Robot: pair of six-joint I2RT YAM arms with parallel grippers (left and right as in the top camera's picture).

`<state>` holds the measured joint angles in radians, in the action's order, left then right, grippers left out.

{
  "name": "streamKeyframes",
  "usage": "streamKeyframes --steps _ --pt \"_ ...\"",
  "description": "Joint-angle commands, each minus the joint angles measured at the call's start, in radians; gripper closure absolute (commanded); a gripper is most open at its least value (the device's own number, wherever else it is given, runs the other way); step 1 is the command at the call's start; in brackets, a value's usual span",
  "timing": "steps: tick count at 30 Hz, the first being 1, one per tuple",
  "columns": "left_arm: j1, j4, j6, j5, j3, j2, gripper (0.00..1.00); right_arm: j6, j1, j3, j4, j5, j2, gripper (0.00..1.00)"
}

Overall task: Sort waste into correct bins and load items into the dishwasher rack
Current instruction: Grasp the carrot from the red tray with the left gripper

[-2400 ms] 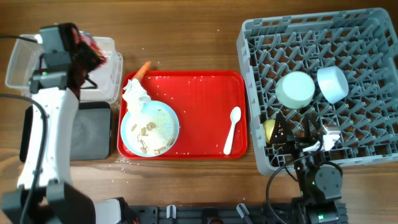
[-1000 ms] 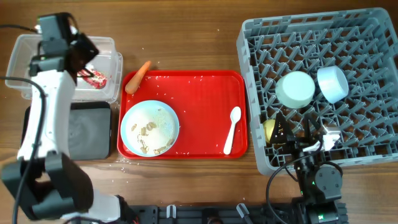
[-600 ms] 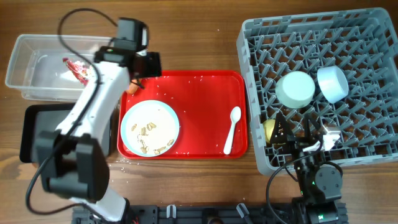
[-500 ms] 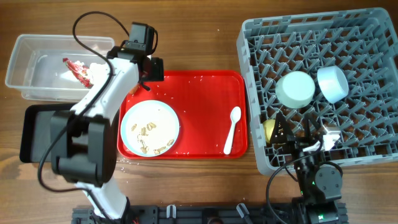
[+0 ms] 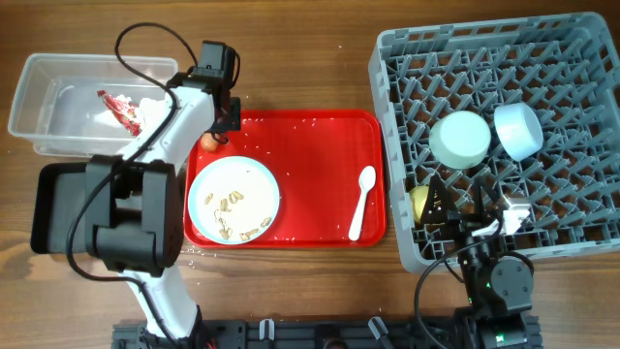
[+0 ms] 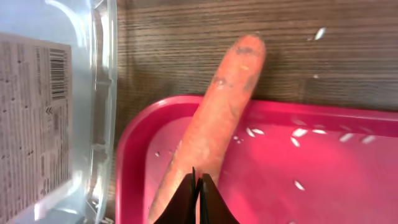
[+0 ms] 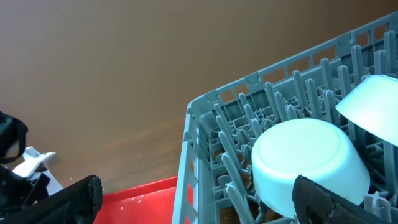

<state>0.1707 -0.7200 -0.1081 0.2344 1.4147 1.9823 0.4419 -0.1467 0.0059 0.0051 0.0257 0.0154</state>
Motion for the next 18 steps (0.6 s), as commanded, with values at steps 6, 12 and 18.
streamKeyframes --steps 6,12,18 --pt "-0.047 -0.009 -0.023 -0.013 -0.031 -0.012 0.29 0.006 0.004 -0.001 0.005 -0.017 -0.011 0.0" --pt "-0.061 -0.006 -0.023 -0.075 -0.035 0.055 0.4 0.006 0.004 -0.001 0.005 -0.017 -0.011 0.0" --pt "-0.063 -0.031 -0.057 -0.088 -0.021 0.018 0.83 0.006 0.004 -0.001 0.005 -0.017 -0.011 0.0"
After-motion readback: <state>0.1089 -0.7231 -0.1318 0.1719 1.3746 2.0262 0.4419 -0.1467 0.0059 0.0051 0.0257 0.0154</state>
